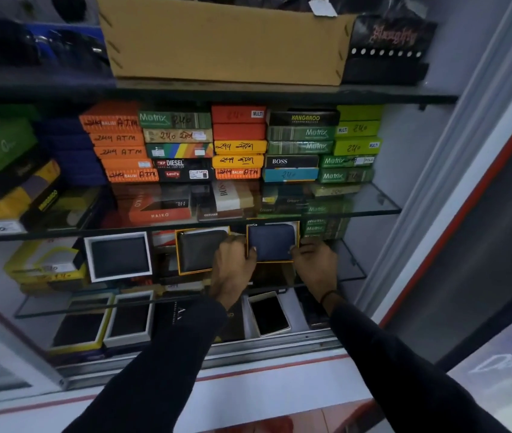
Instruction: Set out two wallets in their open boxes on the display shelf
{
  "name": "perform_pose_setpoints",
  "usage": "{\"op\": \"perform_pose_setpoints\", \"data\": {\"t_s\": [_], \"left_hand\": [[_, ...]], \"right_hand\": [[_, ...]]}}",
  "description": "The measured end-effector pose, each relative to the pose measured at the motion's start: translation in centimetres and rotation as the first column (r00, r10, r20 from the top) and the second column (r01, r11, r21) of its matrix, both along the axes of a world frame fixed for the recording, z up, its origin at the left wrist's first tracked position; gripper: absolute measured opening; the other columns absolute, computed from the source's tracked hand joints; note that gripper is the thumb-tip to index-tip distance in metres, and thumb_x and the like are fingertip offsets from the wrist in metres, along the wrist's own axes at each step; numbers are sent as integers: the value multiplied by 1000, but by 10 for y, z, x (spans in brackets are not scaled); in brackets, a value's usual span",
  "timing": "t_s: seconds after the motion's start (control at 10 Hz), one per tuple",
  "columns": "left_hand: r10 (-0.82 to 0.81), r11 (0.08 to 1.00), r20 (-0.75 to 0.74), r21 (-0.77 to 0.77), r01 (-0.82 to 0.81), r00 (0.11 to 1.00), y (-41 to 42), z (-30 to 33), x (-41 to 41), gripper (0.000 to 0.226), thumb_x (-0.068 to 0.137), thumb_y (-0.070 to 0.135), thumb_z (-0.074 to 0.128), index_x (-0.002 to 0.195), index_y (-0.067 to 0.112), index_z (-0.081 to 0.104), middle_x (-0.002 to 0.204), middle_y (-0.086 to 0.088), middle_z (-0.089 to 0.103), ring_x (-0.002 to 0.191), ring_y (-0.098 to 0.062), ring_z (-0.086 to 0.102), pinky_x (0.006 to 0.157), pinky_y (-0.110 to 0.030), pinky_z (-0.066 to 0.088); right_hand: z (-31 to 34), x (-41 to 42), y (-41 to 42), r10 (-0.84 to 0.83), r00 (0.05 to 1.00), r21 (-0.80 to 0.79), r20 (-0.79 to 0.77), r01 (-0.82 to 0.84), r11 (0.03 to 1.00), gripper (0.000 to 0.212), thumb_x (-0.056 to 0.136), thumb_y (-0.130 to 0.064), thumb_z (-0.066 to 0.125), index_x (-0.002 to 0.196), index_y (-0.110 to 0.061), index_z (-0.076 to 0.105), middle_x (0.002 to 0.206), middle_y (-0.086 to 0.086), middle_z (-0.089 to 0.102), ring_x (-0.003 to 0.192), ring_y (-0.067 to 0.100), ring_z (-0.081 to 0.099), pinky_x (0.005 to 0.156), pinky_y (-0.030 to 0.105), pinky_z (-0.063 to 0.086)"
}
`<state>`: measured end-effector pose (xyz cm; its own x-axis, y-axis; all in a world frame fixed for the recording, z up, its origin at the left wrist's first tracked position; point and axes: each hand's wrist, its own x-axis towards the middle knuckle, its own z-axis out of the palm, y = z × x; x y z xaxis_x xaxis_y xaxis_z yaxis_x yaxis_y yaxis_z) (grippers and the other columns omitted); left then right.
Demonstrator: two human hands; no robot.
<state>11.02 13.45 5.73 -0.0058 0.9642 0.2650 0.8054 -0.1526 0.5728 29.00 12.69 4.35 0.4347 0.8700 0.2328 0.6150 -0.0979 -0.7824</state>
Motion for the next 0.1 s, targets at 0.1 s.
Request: {"op": "perform_pose_setpoints", "data": {"t_s": [0.1], "left_hand": [[-115,979,-100,157,129,988,-27,9,-16,22,97,19,58,115,9,68,112,-9,66,92,-21,67,80,-37,60]], "right_hand": [[10,-13,-31,65,992,122,109,-78,989,27,80,-47,62,91,-23,69,78,-6,75,77,15,72,67,31,59]]}}
